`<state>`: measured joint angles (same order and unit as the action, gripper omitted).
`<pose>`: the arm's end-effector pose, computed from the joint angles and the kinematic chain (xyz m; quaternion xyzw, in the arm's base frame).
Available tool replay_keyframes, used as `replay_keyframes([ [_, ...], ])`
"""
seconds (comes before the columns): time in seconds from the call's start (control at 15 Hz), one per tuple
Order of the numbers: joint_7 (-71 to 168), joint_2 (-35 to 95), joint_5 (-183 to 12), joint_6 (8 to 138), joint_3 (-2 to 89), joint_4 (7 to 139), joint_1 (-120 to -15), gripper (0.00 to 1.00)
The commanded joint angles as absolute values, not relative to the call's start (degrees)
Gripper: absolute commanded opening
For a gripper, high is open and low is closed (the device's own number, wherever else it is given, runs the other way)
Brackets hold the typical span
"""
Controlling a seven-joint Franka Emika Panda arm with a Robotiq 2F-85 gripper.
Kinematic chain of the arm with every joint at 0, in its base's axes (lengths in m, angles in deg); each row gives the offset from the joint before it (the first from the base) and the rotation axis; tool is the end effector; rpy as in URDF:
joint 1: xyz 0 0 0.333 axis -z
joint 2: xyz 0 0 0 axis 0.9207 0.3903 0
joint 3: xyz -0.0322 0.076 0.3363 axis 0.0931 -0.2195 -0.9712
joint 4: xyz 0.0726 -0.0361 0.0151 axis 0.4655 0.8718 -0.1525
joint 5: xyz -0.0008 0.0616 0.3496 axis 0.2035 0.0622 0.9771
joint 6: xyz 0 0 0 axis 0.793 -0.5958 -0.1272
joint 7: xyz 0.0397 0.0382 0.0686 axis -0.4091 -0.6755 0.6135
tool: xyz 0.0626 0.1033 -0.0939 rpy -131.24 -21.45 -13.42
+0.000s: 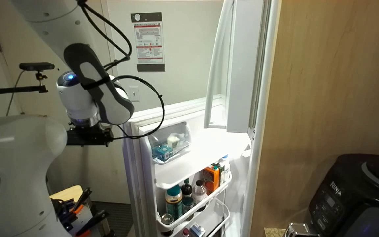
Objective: Open the fridge
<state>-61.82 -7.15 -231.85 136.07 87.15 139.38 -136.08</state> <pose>0.1907 0.1642 0.3140 -0.8415 -0.4671 -0.1974 0.1865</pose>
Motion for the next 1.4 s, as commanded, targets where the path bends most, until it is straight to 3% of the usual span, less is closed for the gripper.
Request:
replay_keyframes([
  [0.0, -59.37, -2.64, -231.86, 136.22, 80.55, 137.17, -120.61, 1.0],
  [0.4, -53.89, 2.18, -231.86, 136.38, 71.34, 133.72, -93.4, 1.0],
  [0.67, -52.75, -2.68, -231.85, 136.69, 64.02, 134.17, -75.61, 1.0],
  [1.07, -60.49, -9.27, -231.74, 136.23, 59.88, 135.78, -69.8, 1.0],
  [1.13, -61.53, -10.03, -231.35, 136.23, 59.52, 136.01, -70.07, 0.75],
  [1.2, -62.25, -11.07, -230.99, 136.23, 59.38, 136.16, -70.55, 0.74],
  [1.33, -62.14, -14.05, -230.09, 136.23, 60.1, 136.39, -71.93, 0.6],
])
